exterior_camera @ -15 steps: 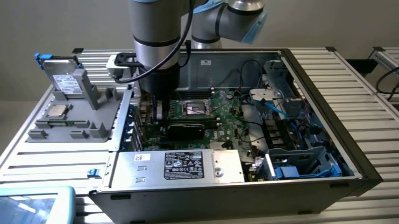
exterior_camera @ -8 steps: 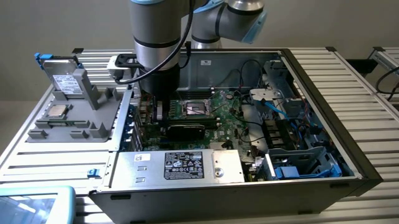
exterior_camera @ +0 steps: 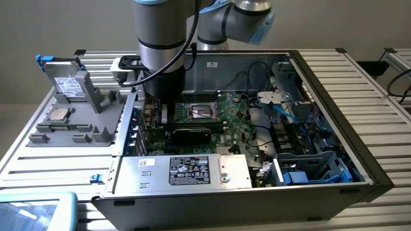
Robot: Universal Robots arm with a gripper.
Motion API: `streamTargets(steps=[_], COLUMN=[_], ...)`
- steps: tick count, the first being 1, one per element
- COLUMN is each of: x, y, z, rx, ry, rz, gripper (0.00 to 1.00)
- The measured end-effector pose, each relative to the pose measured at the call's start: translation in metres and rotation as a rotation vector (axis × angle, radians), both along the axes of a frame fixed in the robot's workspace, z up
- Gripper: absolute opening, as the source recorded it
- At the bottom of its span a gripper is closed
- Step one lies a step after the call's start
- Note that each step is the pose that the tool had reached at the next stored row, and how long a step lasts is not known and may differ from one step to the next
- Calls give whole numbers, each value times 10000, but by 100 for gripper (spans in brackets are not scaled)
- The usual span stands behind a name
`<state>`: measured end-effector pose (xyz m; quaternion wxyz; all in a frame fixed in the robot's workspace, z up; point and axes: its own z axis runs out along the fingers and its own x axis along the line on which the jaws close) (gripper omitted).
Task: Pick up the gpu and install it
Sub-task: 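Press down on the gpu until it lock into place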
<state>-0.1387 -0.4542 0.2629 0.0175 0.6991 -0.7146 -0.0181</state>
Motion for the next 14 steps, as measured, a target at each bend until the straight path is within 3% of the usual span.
streamTargets(steps=[9, 11, 14], x=[1, 3, 0], y=[2, 6, 1], z=[-15, 33, 119], rx=[-5, 26, 0], ry=[6, -8, 27], rz=[0, -3, -1], gripper=[12, 12, 12])
